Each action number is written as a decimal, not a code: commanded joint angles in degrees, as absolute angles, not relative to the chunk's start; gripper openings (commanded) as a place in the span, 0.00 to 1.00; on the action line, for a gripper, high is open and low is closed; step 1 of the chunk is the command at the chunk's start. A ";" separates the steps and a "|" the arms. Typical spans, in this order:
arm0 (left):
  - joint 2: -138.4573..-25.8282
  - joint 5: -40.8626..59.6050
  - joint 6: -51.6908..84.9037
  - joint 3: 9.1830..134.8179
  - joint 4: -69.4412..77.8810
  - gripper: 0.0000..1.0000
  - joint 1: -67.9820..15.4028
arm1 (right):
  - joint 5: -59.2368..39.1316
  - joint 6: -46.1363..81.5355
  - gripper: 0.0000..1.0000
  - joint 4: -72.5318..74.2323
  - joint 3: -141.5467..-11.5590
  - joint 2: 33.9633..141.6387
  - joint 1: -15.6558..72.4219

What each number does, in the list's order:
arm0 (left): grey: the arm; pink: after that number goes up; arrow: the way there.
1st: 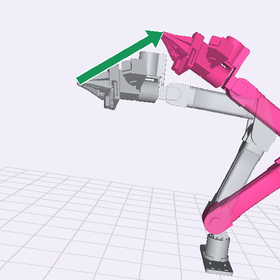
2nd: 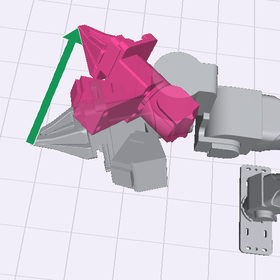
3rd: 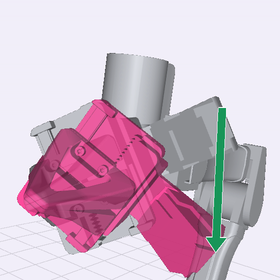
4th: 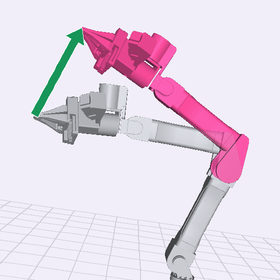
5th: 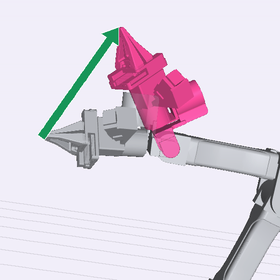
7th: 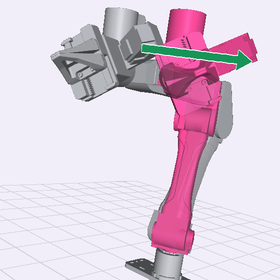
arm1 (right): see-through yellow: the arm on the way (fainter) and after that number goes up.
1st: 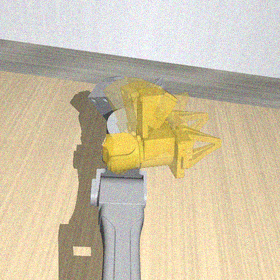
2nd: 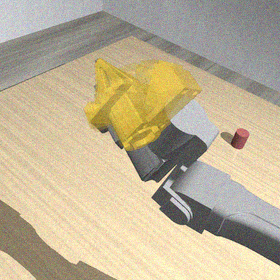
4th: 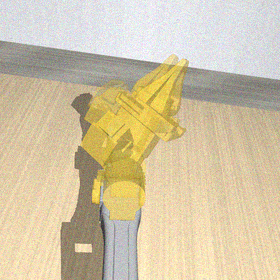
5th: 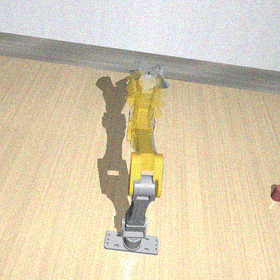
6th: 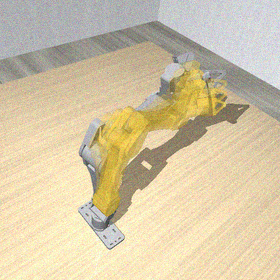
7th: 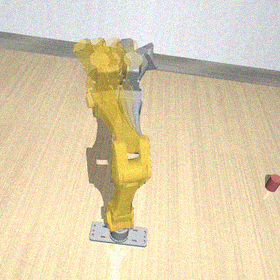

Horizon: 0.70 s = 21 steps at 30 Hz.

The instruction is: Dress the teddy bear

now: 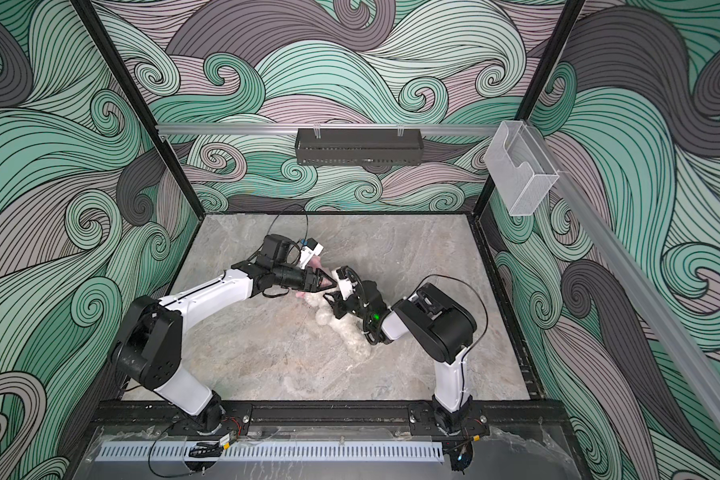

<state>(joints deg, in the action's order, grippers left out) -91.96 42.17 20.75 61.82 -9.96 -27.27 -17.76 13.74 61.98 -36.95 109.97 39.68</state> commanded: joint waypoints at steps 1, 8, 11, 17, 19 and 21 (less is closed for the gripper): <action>-88.29 34.66 15.90 64.24 -17.75 0.70 -28.26 | -19.17 13.86 0.00 63.08 -35.52 111.56 40.45; -85.68 28.01 14.39 64.60 -20.25 0.84 -28.22 | -20.17 10.37 0.00 63.56 -34.72 111.11 40.44; -84.51 26.20 14.08 64.64 -20.82 0.86 -28.23 | -20.89 7.56 0.00 61.92 -34.54 110.36 40.44; -81.83 23.77 14.19 64.03 -21.76 0.90 -28.12 | -21.27 2.65 0.00 59.71 -33.37 108.81 40.25; -79.05 22.78 14.67 63.53 -21.71 0.91 -28.04 | -21.53 2.20 0.00 60.55 -33.03 108.87 40.01; -77.63 20.64 15.48 62.90 -22.46 0.92 -27.87 | -22.20 1.78 0.00 61.64 -32.63 109.15 39.75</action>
<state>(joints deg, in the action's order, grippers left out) -80.77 24.47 15.49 62.92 -20.45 -28.21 -20.40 4.95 64.16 -34.63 108.66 39.90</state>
